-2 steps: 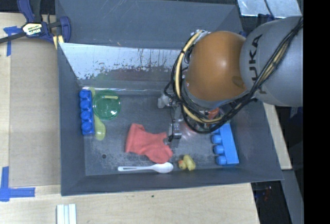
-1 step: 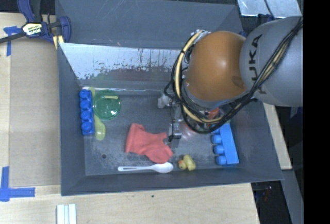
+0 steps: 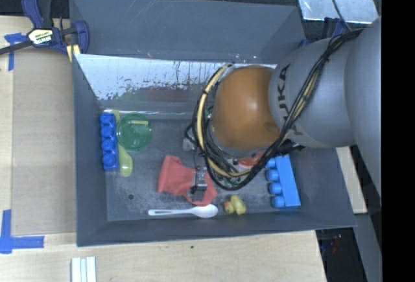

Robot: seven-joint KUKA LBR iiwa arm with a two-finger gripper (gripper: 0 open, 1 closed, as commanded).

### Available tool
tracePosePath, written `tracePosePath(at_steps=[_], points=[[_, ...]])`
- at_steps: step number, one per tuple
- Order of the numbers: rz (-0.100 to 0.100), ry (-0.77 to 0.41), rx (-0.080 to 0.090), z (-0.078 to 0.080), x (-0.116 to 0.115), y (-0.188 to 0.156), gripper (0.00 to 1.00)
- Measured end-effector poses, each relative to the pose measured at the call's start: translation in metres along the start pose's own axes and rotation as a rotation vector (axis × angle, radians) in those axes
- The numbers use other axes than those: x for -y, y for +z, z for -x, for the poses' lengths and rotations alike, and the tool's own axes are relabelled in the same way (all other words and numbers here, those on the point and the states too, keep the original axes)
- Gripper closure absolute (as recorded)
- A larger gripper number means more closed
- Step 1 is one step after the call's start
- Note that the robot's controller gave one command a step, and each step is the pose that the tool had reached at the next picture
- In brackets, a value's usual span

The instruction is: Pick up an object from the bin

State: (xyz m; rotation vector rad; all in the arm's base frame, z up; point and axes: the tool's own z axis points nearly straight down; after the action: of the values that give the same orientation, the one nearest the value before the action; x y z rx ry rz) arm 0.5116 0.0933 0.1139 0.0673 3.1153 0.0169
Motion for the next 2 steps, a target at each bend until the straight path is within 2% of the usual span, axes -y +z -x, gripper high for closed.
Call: tracePosePath(at_steps=[1, 2], points=[[-0.002, -0.033, 0.004, -0.003, 0.012, 0.030, 0.00], [0.001, -0.137, 0.000, 0.016, 0.010, 0.043, 1.00]])
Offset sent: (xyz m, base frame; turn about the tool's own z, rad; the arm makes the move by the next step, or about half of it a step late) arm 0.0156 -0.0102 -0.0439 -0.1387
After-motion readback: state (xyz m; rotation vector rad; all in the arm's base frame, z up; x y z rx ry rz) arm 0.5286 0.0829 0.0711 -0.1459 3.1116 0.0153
